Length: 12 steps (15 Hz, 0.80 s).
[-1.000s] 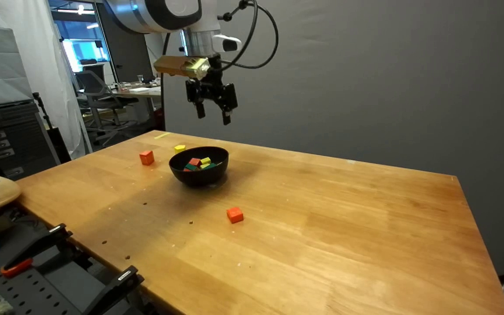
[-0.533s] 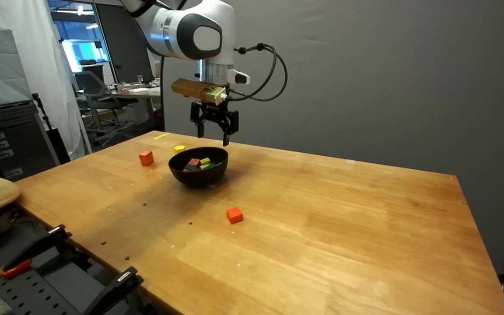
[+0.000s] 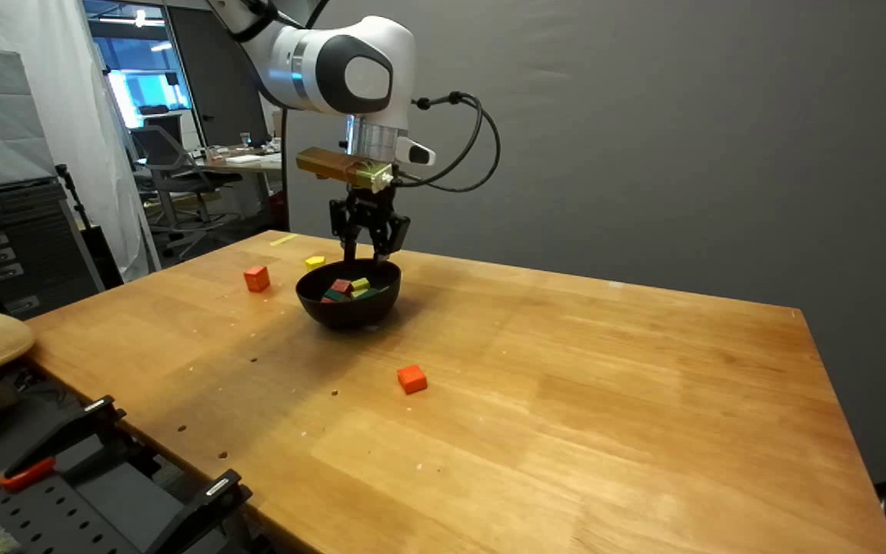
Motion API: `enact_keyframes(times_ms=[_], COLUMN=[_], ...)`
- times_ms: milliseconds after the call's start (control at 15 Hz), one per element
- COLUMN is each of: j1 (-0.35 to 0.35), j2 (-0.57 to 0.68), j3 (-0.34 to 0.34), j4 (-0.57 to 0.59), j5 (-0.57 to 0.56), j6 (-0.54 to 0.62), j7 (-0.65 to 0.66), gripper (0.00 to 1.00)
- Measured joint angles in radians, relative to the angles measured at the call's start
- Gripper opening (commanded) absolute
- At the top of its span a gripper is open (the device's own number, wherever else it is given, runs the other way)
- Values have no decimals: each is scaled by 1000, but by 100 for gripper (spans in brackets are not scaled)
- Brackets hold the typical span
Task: Remove the cubes from the bowl
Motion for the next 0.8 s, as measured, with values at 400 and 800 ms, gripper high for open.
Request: enact_keyframes(times_ms=[400,800], j1=[8,0], j2=[11,65], j3=[0,-1], j4=[-31,-33], j5=[2,45], j6=[-3,70], j7=[83,123], gripper=[82,55])
